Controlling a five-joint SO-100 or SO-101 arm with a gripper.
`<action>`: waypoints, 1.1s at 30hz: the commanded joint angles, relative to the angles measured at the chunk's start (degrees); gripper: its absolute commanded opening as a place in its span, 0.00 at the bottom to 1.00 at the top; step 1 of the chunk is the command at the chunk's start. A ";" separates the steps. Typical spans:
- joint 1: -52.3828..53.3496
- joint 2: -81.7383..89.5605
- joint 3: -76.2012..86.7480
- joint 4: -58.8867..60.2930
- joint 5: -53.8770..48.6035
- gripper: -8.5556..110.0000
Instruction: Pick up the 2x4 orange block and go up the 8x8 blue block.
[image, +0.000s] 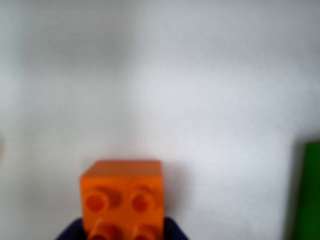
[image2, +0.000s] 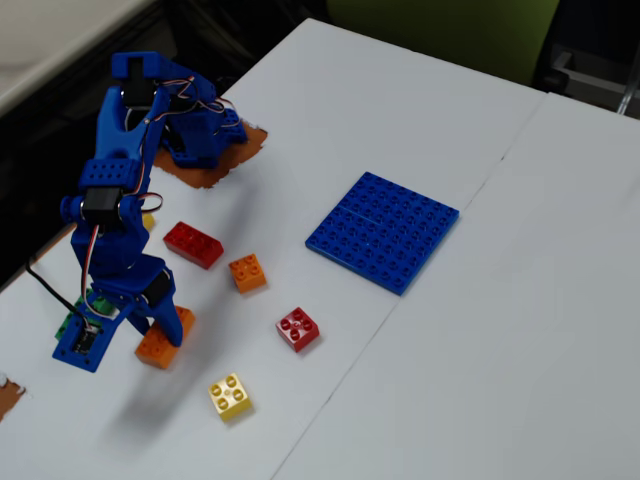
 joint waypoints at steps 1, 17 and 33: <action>-0.09 0.35 -2.90 -1.14 0.00 0.22; -0.44 0.09 -2.90 -1.23 0.88 0.08; -0.44 14.41 0.62 -1.76 1.67 0.07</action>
